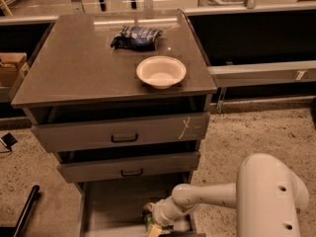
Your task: Pick green jalapeno chip bag from bottom drawer and place on counter
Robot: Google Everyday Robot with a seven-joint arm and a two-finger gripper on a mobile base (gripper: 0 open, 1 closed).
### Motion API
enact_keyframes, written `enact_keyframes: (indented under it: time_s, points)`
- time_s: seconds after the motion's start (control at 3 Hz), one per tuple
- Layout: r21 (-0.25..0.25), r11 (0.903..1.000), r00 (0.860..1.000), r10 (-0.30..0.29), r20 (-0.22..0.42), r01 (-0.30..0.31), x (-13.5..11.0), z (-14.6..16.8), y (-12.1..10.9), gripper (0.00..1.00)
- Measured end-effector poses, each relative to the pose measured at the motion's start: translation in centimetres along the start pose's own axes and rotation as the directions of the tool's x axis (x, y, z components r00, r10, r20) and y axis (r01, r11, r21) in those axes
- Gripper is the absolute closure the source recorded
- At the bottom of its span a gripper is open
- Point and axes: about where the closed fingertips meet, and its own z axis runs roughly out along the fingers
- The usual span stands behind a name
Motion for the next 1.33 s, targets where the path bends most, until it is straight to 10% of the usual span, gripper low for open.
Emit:
enact_keyframes:
  time_s: [1.0, 1.33]
  points:
    - [0.067, 0.9971, 0.992, -0.044, 0.12, 0.036, -1.4, -1.6, -0.3, 0.88]
    - [0.162, 0.9777, 0.956, -0.17, 0.238, 0.133, -6.0, -7.6, -0.4, 1.0]
